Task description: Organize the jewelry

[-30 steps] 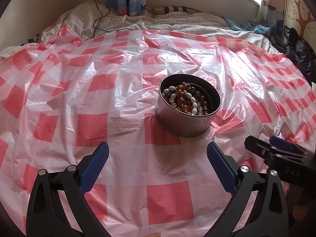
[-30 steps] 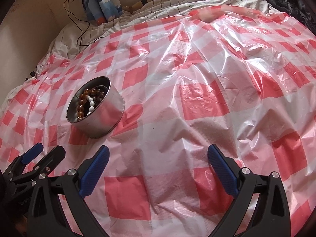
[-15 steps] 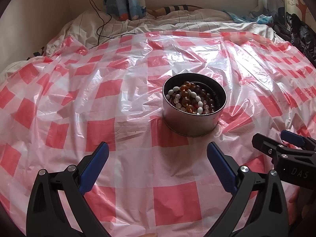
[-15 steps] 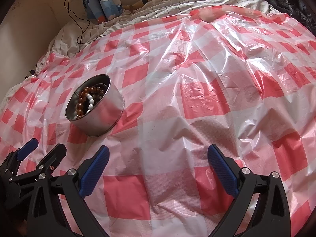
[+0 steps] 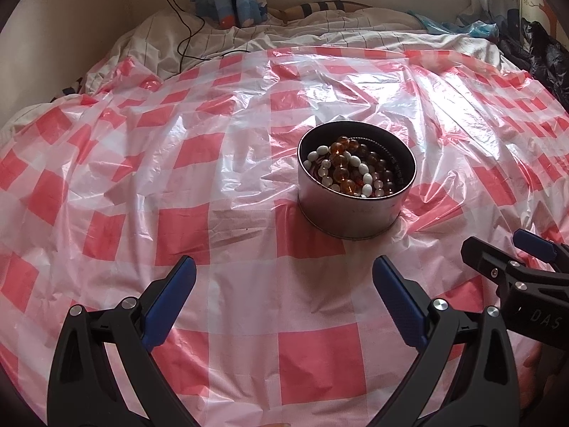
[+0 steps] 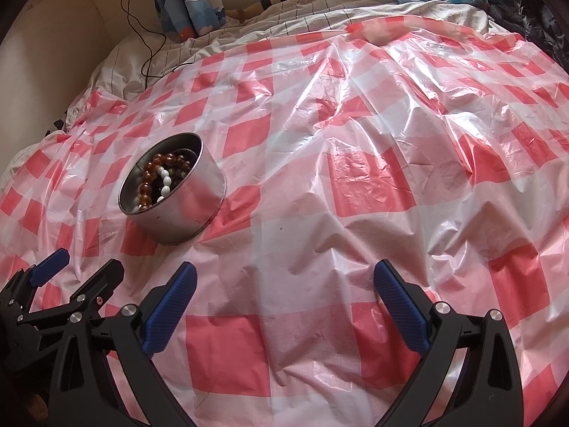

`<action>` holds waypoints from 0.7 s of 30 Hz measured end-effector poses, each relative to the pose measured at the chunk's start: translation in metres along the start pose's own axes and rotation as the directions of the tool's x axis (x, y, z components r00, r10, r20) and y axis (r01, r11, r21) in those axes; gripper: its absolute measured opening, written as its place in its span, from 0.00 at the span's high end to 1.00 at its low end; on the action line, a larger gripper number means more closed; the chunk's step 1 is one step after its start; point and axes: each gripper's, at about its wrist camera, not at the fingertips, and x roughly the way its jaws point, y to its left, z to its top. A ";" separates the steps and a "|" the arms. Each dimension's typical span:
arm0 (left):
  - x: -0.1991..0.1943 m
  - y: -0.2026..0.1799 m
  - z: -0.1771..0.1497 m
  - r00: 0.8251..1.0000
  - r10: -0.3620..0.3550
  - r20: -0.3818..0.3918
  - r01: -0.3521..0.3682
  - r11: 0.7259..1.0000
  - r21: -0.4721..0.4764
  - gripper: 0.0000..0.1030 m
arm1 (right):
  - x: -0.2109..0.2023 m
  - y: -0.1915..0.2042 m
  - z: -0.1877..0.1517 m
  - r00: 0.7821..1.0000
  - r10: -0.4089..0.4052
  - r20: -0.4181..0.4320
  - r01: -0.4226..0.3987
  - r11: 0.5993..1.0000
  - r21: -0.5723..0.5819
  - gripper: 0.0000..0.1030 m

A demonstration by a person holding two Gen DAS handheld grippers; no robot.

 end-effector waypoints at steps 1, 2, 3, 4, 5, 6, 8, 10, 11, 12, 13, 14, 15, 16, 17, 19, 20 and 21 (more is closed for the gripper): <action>0.000 0.000 0.000 1.000 -0.001 0.000 0.001 1.000 0.000 0.07 | 0.000 0.000 0.000 1.000 0.000 0.000 0.000 1.000 0.000 0.07; 0.000 0.000 0.000 1.000 -0.002 0.000 0.002 1.000 -0.002 0.07 | 0.000 0.000 0.000 1.000 -0.001 0.000 0.001 1.000 0.000 0.07; 0.000 0.000 0.000 1.000 -0.004 -0.001 0.004 1.000 -0.004 0.07 | 0.000 0.000 0.000 1.000 -0.001 0.000 0.001 1.000 0.000 0.07; 0.000 0.000 0.000 1.000 -0.006 -0.002 0.006 1.000 -0.005 0.07 | 0.000 0.000 0.000 1.000 -0.002 0.001 0.002 1.000 -0.001 0.07; 0.001 0.001 0.000 1.000 -0.008 -0.004 0.008 1.000 -0.007 0.07 | 0.000 0.000 0.000 1.000 -0.001 0.001 0.001 1.000 -0.001 0.07; 0.001 0.001 0.000 1.000 -0.009 -0.006 0.009 1.000 -0.008 0.07 | 0.000 0.000 0.000 1.000 -0.001 0.001 0.001 1.000 -0.001 0.07; 0.001 0.001 0.000 1.000 -0.009 -0.008 0.009 1.000 -0.010 0.07 | 0.000 0.001 0.000 1.000 -0.003 0.002 0.003 1.000 -0.004 0.07; 0.001 0.001 0.000 1.000 -0.009 -0.007 0.009 1.000 -0.009 0.07 | 0.000 0.001 0.000 1.000 -0.004 0.003 0.004 1.000 -0.006 0.07; 0.002 0.001 0.000 1.000 -0.008 -0.007 0.008 1.000 -0.010 0.07 | -0.001 0.001 0.000 1.000 -0.005 0.004 0.005 1.000 -0.007 0.07; 0.002 0.001 0.000 1.000 -0.009 -0.008 0.009 1.000 -0.010 0.07 | -0.001 0.000 0.000 1.000 -0.005 0.005 0.006 1.000 -0.009 0.07; 0.002 0.001 0.000 1.000 -0.010 -0.009 0.010 1.000 -0.010 0.07 | -0.001 0.001 0.000 1.000 -0.007 0.005 0.007 1.000 -0.010 0.07; 0.002 0.001 0.000 1.000 -0.011 -0.010 0.011 1.000 -0.009 0.07 | -0.001 0.001 0.000 1.000 -0.007 0.006 0.007 1.000 -0.010 0.07; 0.003 0.002 -0.001 1.000 -0.011 -0.012 0.011 1.000 -0.008 0.07 | -0.001 0.001 0.000 1.000 -0.007 0.006 0.007 1.000 -0.010 0.07; 0.003 0.002 -0.001 1.000 -0.011 -0.014 0.011 1.000 -0.008 0.07 | -0.002 0.001 0.000 1.000 -0.010 0.010 0.010 1.000 -0.012 0.07; 0.003 0.001 -0.001 1.000 -0.009 -0.016 0.009 1.000 -0.007 0.07 | -0.002 0.002 0.000 1.000 -0.012 0.015 0.012 1.000 -0.013 0.07; 0.004 0.001 -0.001 1.000 -0.010 -0.017 0.010 1.000 -0.006 0.07 | -0.005 0.001 0.001 1.000 -0.015 0.026 0.016 1.000 -0.014 0.07; 0.004 0.001 -0.001 1.000 -0.009 -0.017 0.009 1.000 -0.005 0.07 | -0.005 0.001 0.001 1.000 -0.016 0.027 0.016 1.000 -0.015 0.07; 0.004 0.001 -0.001 1.000 -0.009 -0.017 0.009 1.000 -0.005 0.07 | -0.005 0.001 0.001 1.000 -0.016 0.026 0.016 1.000 -0.016 0.07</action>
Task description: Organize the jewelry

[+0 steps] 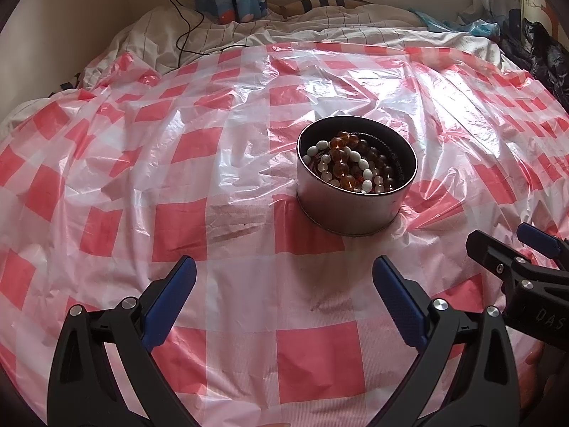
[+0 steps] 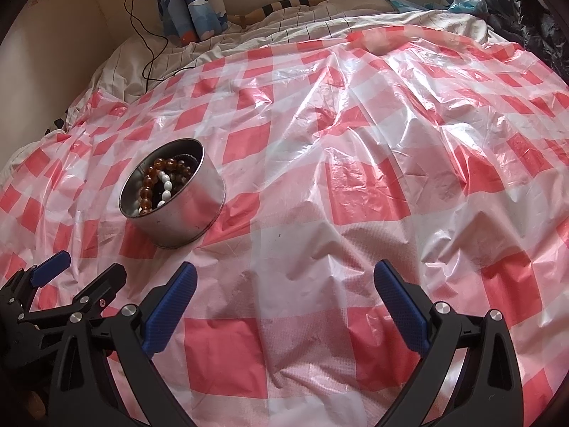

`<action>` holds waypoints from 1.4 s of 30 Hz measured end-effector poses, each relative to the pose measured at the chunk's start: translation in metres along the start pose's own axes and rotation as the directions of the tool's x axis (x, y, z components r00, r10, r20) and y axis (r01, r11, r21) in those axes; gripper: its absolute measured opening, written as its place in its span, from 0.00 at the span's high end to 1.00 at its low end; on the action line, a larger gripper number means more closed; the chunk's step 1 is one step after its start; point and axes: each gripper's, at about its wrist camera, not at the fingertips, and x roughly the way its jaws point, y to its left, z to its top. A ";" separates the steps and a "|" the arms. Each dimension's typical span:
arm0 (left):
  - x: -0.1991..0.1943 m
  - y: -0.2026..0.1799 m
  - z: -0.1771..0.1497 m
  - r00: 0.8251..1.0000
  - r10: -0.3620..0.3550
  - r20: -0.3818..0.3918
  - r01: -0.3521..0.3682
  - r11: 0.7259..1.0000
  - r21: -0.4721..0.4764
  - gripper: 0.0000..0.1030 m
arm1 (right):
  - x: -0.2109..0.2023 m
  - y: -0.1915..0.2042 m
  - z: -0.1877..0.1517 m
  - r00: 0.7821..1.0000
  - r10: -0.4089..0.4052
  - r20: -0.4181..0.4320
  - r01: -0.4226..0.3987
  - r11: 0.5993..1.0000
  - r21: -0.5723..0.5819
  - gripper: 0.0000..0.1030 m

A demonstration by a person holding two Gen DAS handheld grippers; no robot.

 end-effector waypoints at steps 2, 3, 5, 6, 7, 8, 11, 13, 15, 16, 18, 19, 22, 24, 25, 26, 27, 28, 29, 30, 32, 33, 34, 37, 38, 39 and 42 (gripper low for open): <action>0.000 0.000 0.000 1.000 -0.001 -0.001 0.001 1.000 0.001 0.07 | 0.000 0.000 0.000 1.000 0.000 -0.005 0.000 1.000 -0.001 0.07; 0.001 0.000 0.000 1.000 0.000 -0.002 0.000 1.000 0.001 0.07 | 0.001 0.001 0.000 1.000 -0.001 -0.006 0.001 1.000 -0.003 0.07; 0.001 0.000 0.000 1.000 0.000 -0.004 0.000 1.000 0.002 0.07 | 0.000 0.001 0.000 1.000 -0.001 -0.003 0.001 1.000 -0.006 0.07; 0.002 0.000 -0.001 1.000 0.000 -0.006 0.000 1.000 0.003 0.07 | 0.000 0.000 0.000 1.000 -0.001 -0.002 0.001 1.000 -0.006 0.07; 0.002 -0.001 -0.001 1.000 0.000 -0.007 0.000 1.000 0.004 0.07 | 0.000 0.001 -0.001 1.000 -0.002 -0.001 0.002 1.000 -0.006 0.07; 0.002 -0.001 -0.001 1.000 0.000 -0.009 0.001 1.000 0.004 0.07 | 0.000 0.001 -0.001 1.000 -0.001 -0.003 0.001 1.000 -0.006 0.07; 0.002 -0.001 -0.001 1.000 -0.001 -0.010 0.001 1.000 0.003 0.07 | 0.001 0.001 -0.001 1.000 -0.002 -0.004 0.002 1.000 -0.005 0.07; 0.003 0.000 -0.001 1.000 -0.001 -0.011 0.001 1.000 0.002 0.07 | 0.001 0.001 -0.001 1.000 -0.002 -0.004 0.002 1.000 -0.006 0.07; 0.003 0.000 -0.001 1.000 -0.002 -0.013 0.002 1.000 -0.001 0.07 | 0.001 0.001 -0.002 1.000 -0.002 -0.005 0.002 1.000 -0.005 0.07; 0.003 0.000 -0.001 1.000 -0.002 -0.013 0.002 1.000 0.000 0.07 | 0.001 0.001 -0.002 1.000 -0.002 -0.005 0.002 1.000 -0.005 0.07; 0.003 0.000 -0.001 1.000 -0.001 -0.013 0.001 1.000 0.001 0.07 | 0.001 0.001 -0.001 1.000 -0.002 -0.006 0.002 1.000 -0.006 0.07; 0.003 0.000 -0.001 1.000 -0.001 -0.013 0.001 1.000 0.001 0.07 | 0.001 0.001 -0.001 1.000 -0.002 -0.007 0.002 1.000 -0.007 0.07; 0.004 0.000 -0.001 1.000 -0.001 -0.014 0.001 1.000 0.001 0.07 | 0.001 0.001 -0.001 1.000 -0.002 -0.007 0.002 1.000 -0.006 0.07; 0.004 0.000 -0.002 1.000 0.000 -0.014 0.001 1.000 0.002 0.07 | 0.001 0.000 -0.001 1.000 -0.002 -0.007 0.002 1.000 -0.007 0.07; 0.004 0.000 -0.001 1.000 -0.002 -0.014 0.002 1.000 0.001 0.07 | 0.001 0.001 -0.001 1.000 -0.002 -0.007 0.002 1.000 -0.006 0.07; 0.004 0.000 -0.001 1.000 -0.002 -0.014 0.002 1.000 0.001 0.07 | 0.001 0.001 -0.001 1.000 -0.003 -0.007 0.003 1.000 -0.006 0.07; 0.004 0.000 -0.001 1.000 -0.002 -0.014 0.002 1.000 0.001 0.07 | 0.001 0.001 -0.001 1.000 -0.002 -0.007 0.002 1.000 -0.005 0.07; 0.004 0.000 -0.002 1.000 -0.002 -0.015 0.002 1.000 0.001 0.07 | 0.002 0.001 -0.001 1.000 -0.002 -0.007 0.002 1.000 -0.006 0.07; 0.004 0.000 -0.002 1.000 -0.001 -0.015 0.001 1.000 0.001 0.07 | 0.002 0.001 -0.001 1.000 -0.002 -0.007 0.002 1.000 -0.006 0.07; 0.004 0.000 -0.002 1.000 -0.001 -0.015 0.001 1.000 0.001 0.07 | 0.001 0.001 -0.001 1.000 -0.002 -0.007 0.002 1.000 -0.007 0.07; 0.004 0.000 -0.002 1.000 -0.002 -0.016 0.002 1.000 0.001 0.07 | 0.002 0.001 -0.001 1.000 -0.003 -0.008 0.003 1.000 -0.008 0.07; 0.004 0.000 -0.002 1.000 -0.001 -0.016 0.001 1.000 0.001 0.07 | 0.002 0.001 -0.002 1.000 -0.003 -0.008 0.003 1.000 -0.008 0.07; 0.004 0.000 -0.001 1.000 -0.001 -0.016 0.001 1.000 0.001 0.07 | 0.002 0.001 -0.001 1.000 -0.003 -0.008 0.003 1.000 -0.008 0.07; 0.005 -0.001 -0.003 1.000 -0.002 -0.017 0.002 1.000 0.002 0.07 | 0.003 0.002 -0.002 1.000 -0.004 -0.008 0.004 1.000 -0.008 0.07; 0.005 -0.001 -0.002 1.000 -0.001 -0.017 0.001 1.000 0.002 0.07 | 0.003 0.002 -0.002 1.000 -0.004 -0.008 0.004 1.000 -0.008 0.07; 0.005 0.000 -0.002 1.000 -0.002 -0.017 0.002 1.000 0.002 0.07 | 0.003 0.002 -0.002 1.000 -0.004 -0.008 0.004 1.000 -0.008 0.07; 0.006 -0.001 -0.003 1.000 -0.001 -0.020 0.001 1.000 0.002 0.07 | 0.003 0.002 -0.002 1.000 -0.004 -0.009 0.003 1.000 -0.007 0.07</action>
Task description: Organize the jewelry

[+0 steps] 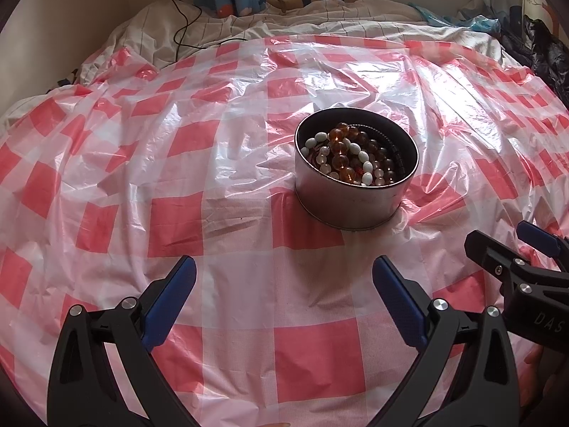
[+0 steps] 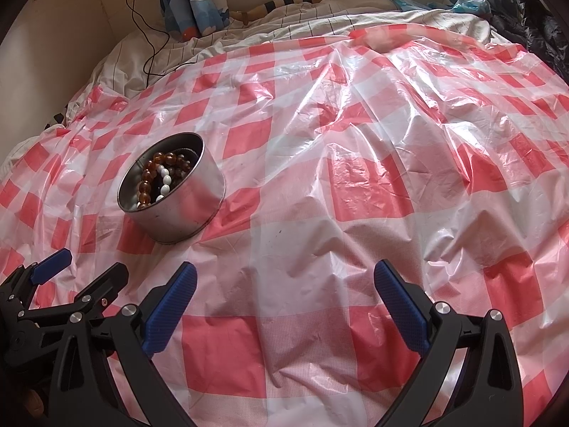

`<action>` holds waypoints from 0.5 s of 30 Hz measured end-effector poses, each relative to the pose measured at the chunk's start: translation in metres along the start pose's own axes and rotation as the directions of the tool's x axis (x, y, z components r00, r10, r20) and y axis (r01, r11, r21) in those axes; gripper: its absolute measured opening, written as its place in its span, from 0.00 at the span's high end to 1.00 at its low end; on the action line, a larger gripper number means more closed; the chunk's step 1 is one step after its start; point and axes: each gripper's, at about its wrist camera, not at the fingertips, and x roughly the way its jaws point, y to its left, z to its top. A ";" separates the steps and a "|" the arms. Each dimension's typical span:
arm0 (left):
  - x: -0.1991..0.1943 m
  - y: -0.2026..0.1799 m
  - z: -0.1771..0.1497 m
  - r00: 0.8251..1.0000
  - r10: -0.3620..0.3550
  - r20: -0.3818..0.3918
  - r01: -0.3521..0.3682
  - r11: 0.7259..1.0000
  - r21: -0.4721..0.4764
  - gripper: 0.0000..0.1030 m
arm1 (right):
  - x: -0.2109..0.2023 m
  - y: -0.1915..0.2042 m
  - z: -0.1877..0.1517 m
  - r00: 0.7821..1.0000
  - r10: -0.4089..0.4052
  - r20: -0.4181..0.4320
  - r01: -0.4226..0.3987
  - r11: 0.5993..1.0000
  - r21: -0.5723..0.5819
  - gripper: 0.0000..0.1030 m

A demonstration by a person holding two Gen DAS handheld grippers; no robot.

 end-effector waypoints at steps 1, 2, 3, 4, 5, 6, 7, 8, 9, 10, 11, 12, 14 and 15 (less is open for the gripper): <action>0.000 0.000 0.000 1.000 0.000 -0.001 0.000 1.000 0.000 0.07 | 0.000 0.000 0.000 1.000 0.000 0.000 0.000 1.000 0.000 0.07; 0.001 -0.001 -0.001 1.000 0.001 -0.003 -0.001 1.000 0.000 0.07 | 0.000 0.000 0.000 1.000 0.000 0.000 0.000 1.000 -0.001 0.07; 0.001 -0.001 -0.001 1.000 0.002 -0.006 -0.002 1.000 0.001 0.07 | 0.000 0.000 -0.001 1.000 0.000 -0.001 0.000 1.000 -0.001 0.07; 0.002 -0.001 0.000 1.000 0.003 -0.009 -0.003 1.000 0.001 0.07 | 0.001 0.000 -0.001 1.000 0.000 -0.002 0.000 1.000 -0.001 0.07; 0.002 -0.001 0.000 1.000 0.004 -0.012 -0.004 1.000 0.001 0.07 | 0.002 0.001 -0.002 1.000 0.000 -0.003 0.000 1.000 -0.002 0.07; 0.002 -0.001 0.000 1.000 0.004 -0.014 -0.004 1.000 0.001 0.07 | 0.002 0.001 -0.002 1.000 0.000 -0.003 0.000 1.000 -0.003 0.07; 0.002 -0.001 -0.001 1.000 0.004 -0.014 -0.004 1.000 0.001 0.07 | 0.002 0.001 -0.002 1.000 0.000 -0.003 0.000 1.000 -0.002 0.07; 0.002 0.000 0.001 1.000 0.004 -0.014 -0.003 1.000 0.002 0.07 | 0.002 0.001 -0.002 1.000 0.001 -0.004 -0.001 1.000 -0.002 0.07; 0.002 0.000 0.000 1.000 0.004 -0.014 -0.004 1.000 0.002 0.07 | 0.002 0.001 -0.002 1.000 0.000 -0.004 0.000 1.000 -0.002 0.07; 0.002 0.000 0.000 1.000 0.004 -0.014 -0.004 1.000 0.002 0.07 | 0.002 0.001 -0.002 1.000 0.001 -0.005 -0.001 1.000 -0.001 0.07; 0.002 0.000 0.000 1.000 0.004 -0.015 -0.004 1.000 0.002 0.07 | 0.002 0.001 -0.002 1.000 0.000 -0.005 0.000 1.000 -0.001 0.07; 0.002 0.000 0.000 1.000 0.003 -0.015 -0.003 1.000 0.002 0.07 | 0.002 0.001 -0.002 1.000 0.001 -0.006 -0.001 1.000 0.000 0.07; 0.002 0.000 0.000 1.000 0.004 -0.015 -0.004 1.000 0.002 0.07 | 0.003 0.001 -0.003 1.000 0.001 -0.007 -0.001 1.000 -0.001 0.07; 0.002 0.000 0.000 1.000 0.003 -0.015 -0.003 1.000 0.002 0.07 | 0.003 0.001 -0.003 1.000 0.001 -0.006 -0.001 1.000 -0.001 0.07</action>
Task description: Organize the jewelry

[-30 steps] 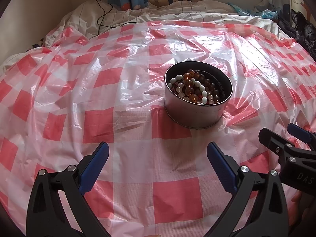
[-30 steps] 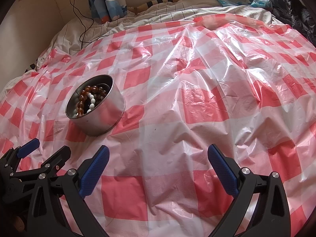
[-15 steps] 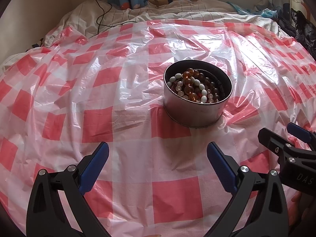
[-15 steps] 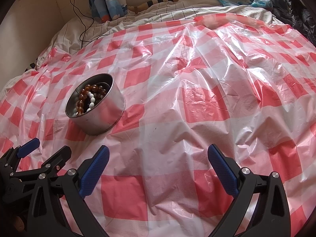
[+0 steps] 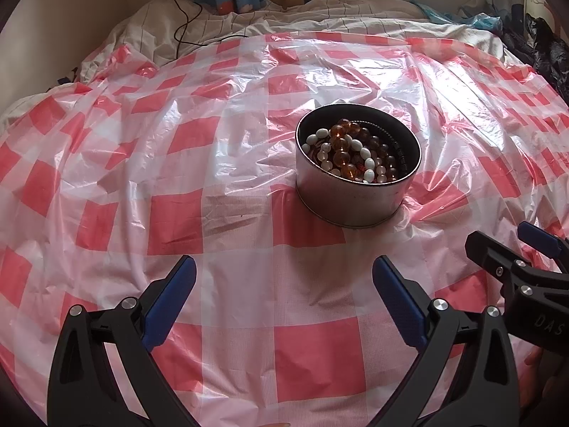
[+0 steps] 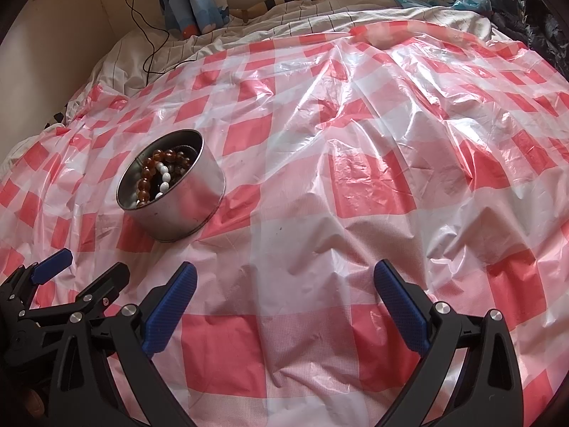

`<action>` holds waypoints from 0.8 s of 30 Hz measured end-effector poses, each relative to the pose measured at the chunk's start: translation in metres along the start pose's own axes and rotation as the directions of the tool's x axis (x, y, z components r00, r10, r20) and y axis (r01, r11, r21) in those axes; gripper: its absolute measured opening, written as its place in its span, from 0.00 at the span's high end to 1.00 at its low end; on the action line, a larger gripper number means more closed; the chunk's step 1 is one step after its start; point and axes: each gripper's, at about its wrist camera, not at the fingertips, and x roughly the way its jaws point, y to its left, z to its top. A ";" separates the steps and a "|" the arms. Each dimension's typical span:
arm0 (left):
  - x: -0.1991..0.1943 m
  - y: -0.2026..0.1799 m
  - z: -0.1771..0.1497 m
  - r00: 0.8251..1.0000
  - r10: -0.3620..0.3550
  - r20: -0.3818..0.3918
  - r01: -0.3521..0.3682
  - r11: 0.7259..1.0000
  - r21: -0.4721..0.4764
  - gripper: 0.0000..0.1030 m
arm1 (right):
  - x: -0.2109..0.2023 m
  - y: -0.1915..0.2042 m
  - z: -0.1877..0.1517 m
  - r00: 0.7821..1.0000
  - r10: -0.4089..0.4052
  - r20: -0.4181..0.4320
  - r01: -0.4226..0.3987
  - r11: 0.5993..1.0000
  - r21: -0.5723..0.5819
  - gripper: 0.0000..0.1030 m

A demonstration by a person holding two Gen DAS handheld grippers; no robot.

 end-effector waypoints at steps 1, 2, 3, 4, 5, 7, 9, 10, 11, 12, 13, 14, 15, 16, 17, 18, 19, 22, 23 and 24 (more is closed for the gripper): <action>0.000 0.000 0.000 1.000 0.000 0.000 0.000 1.000 0.000 0.07 | 0.000 0.000 0.000 1.000 0.000 0.000 0.000 1.000 0.000 0.07; 0.000 0.000 -0.001 1.000 0.000 0.000 0.000 1.000 0.000 0.07 | 0.000 0.000 0.000 1.000 0.000 0.000 0.000 1.000 0.000 0.07; 0.000 0.000 0.000 1.000 0.000 0.000 0.000 1.000 0.000 0.07 | 0.000 0.000 0.000 1.000 0.000 0.000 0.000 1.000 0.000 0.07; 0.000 0.000 0.000 1.000 0.000 -0.001 0.000 1.000 0.000 0.07 | 0.000 0.000 0.000 1.000 0.000 0.000 0.000 1.000 0.000 0.07; 0.000 0.000 0.000 1.000 0.000 -0.001 0.000 1.000 0.000 0.07 | 0.000 0.000 0.000 1.000 0.000 0.000 0.000 1.000 0.000 0.07; 0.000 0.000 0.000 1.000 0.000 0.000 0.000 1.000 0.000 0.07 | 0.000 0.000 0.000 1.000 0.000 0.000 0.000 1.000 0.000 0.07; 0.000 0.000 0.000 1.000 0.000 -0.001 0.000 1.000 0.000 0.07 | 0.000 0.000 0.000 1.000 0.000 0.000 0.000 1.000 0.001 0.07; 0.000 0.000 0.000 1.000 0.000 -0.001 0.000 1.000 0.000 0.07 | 0.000 0.000 0.000 1.000 0.000 0.000 0.000 1.000 0.000 0.07; 0.000 0.000 0.000 1.000 -0.001 -0.001 0.001 1.000 -0.001 0.07 | 0.000 0.000 0.000 1.000 0.001 0.000 -0.001 1.000 0.001 0.07; 0.000 0.000 0.000 1.000 -0.002 -0.002 0.002 1.000 -0.002 0.07 | 0.000 0.000 0.000 1.000 0.001 0.001 -0.001 1.000 0.002 0.07; 0.000 0.000 -0.001 1.000 -0.005 -0.003 0.005 1.000 -0.006 0.07 | 0.001 0.000 0.000 1.000 0.000 0.002 0.000 1.000 0.004 0.07; 0.000 0.001 0.001 1.000 -0.009 -0.004 0.009 1.000 -0.008 0.07 | 0.001 -0.001 0.000 1.000 0.000 0.002 0.000 1.000 0.005 0.07; 0.000 0.002 0.001 1.000 -0.010 -0.005 0.010 1.000 -0.009 0.07 | 0.001 -0.001 0.001 1.000 0.000 0.001 0.000 1.000 0.003 0.07; 0.000 0.002 0.001 1.000 -0.008 -0.004 0.008 1.000 -0.008 0.07 | 0.001 -0.001 0.001 1.000 0.001 0.000 -0.001 1.000 0.002 0.07; 0.000 0.002 0.001 1.000 -0.007 -0.004 0.006 1.000 -0.007 0.07 | 0.001 -0.001 0.001 1.000 0.000 0.000 0.000 1.000 0.002 0.07; -0.001 0.002 0.001 1.000 -0.005 -0.004 0.005 1.000 -0.006 0.07 | 0.001 -0.001 0.000 1.000 0.000 0.000 0.000 1.000 0.002 0.07; -0.001 0.002 0.001 1.000 -0.006 -0.004 0.006 1.000 -0.006 0.07 | 0.001 -0.001 0.001 1.000 0.000 0.000 0.000 1.000 0.002 0.07; -0.001 0.002 0.000 1.000 -0.007 -0.004 0.007 1.000 -0.007 0.07 | 0.001 -0.001 0.001 1.000 -0.001 0.000 0.001 1.000 -0.001 0.07; -0.001 0.002 0.001 1.000 -0.006 -0.004 0.006 1.000 -0.006 0.07 | 0.001 -0.001 0.001 1.000 -0.001 0.000 0.001 1.000 -0.001 0.07; -0.001 0.002 0.001 1.000 -0.006 -0.004 0.006 1.000 -0.006 0.07 | 0.001 -0.001 0.001 1.000 -0.001 0.000 0.001 1.000 -0.001 0.07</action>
